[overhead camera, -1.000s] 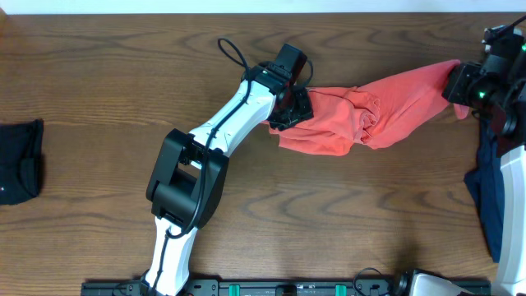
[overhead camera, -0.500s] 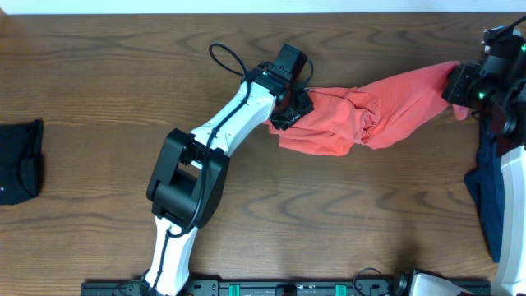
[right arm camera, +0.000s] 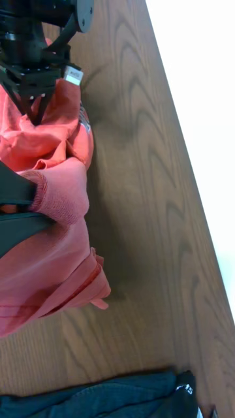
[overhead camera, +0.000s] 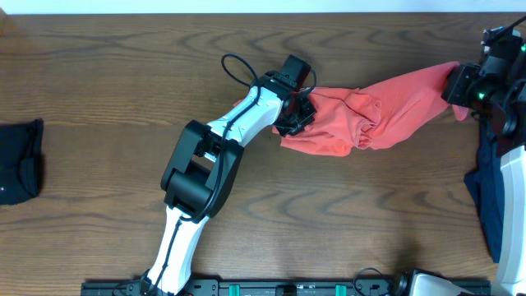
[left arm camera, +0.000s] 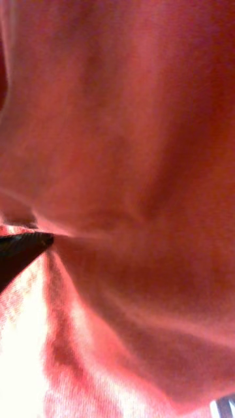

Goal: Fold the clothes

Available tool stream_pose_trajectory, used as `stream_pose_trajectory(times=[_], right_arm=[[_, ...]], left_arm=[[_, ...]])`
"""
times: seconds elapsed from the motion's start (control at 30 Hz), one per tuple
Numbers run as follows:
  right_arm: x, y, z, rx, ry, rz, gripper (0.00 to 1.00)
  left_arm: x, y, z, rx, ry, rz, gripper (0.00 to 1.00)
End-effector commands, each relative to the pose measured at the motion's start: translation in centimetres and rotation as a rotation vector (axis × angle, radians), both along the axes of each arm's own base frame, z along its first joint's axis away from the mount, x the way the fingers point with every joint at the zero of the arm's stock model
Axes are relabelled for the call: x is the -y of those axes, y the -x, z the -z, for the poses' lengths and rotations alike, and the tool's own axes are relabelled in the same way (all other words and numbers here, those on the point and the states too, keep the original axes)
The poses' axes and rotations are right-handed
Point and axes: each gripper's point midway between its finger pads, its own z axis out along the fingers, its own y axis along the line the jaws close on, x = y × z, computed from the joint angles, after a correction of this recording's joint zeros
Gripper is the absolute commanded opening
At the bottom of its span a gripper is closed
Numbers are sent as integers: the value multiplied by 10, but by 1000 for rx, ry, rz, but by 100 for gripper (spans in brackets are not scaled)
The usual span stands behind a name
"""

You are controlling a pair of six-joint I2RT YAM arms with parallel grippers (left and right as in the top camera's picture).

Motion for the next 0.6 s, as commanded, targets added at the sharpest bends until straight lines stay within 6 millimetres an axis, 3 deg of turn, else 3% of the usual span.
stream_pose_trajectory(times=[0.0,0.27,0.57], right_arm=[[-1,3,-9,25,7,-10,1],[-1,3,-9,21,5,-11,1],[-1,3,-9,20,5,-12,1]], left_arm=[[5,8,7,-37,21,17,28],[10,11,-5,-37,56,32,39],[11,3,-39,42,80,48,40]])
